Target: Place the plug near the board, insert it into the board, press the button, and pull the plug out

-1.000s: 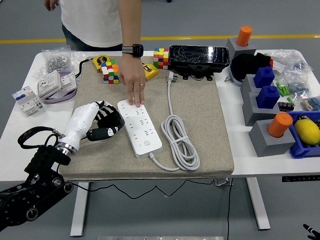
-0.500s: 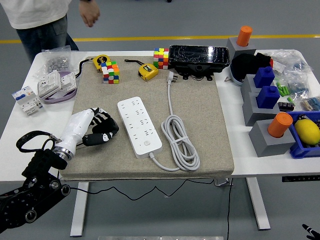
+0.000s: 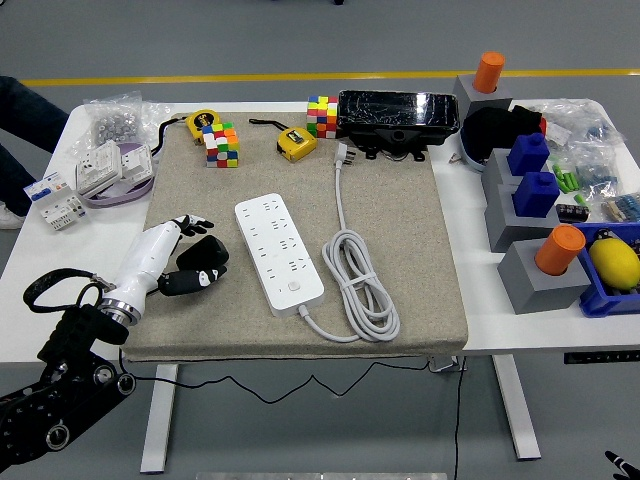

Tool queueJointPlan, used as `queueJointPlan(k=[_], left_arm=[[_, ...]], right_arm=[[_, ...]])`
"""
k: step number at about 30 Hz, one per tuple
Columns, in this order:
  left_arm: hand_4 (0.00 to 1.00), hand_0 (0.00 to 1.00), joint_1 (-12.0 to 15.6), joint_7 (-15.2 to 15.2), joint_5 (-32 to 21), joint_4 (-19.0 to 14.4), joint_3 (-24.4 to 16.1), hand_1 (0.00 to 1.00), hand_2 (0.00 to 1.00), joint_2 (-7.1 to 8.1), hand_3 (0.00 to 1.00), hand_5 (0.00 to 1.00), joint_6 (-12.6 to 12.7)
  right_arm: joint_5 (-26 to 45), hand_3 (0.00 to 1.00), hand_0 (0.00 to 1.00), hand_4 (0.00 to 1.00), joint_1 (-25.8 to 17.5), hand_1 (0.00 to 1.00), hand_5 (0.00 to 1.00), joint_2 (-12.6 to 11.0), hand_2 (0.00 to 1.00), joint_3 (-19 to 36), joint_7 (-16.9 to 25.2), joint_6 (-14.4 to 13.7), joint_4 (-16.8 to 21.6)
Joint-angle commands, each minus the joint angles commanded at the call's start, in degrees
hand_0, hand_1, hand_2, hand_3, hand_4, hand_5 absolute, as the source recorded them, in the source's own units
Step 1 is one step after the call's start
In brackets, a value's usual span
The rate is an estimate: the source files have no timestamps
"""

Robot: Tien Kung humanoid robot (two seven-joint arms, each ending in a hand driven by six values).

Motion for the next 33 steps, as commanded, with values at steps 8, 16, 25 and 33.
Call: queueJointPlan(k=[8, 16, 25, 33], left_arm=[[0.998, 0.622, 1.6, -13.7, -11.4, -0.7, -4.2, 0.700, 0.686, 0.29, 0.729, 0.612, 4.1], [0.949, 0.604, 2.0, -16.5, -18.7, 0.5, -7.4, 0.628, 0.608, -0.01, 0.689, 0.539, 3.7], [0.923, 0.591, 1.7, -15.9, -26.2, 2.2, -10.2, 0.624, 0.606, -0.24, 0.671, 0.520, 1.7], [0.835, 0.567, 1.9, -17.2, -30.4, 3.1, -10.8, 0.606, 0.555, -0.60, 0.580, 0.360, 1.8]], right_arm=[[-0.1, 0.602, 0.565, 0.972, 0.1, 0.661, 0.494, 0.0, 0.675, 0.4, 0.0, 0.0, -0.1], [-0.1, 0.602, 0.565, 0.972, 0.2, 0.662, 0.495, 0.1, 0.675, 0.4, 0.1, 0.0, 0.0], [0.0, 0.602, 0.565, 0.972, 0.5, 0.663, 0.494, -0.1, 0.675, 0.7, -0.1, 0.0, -0.1], [-0.1, 0.602, 0.565, 0.971, 0.5, 0.662, 0.493, -0.1, 0.676, 0.7, -0.1, 0.0, 0.0]])
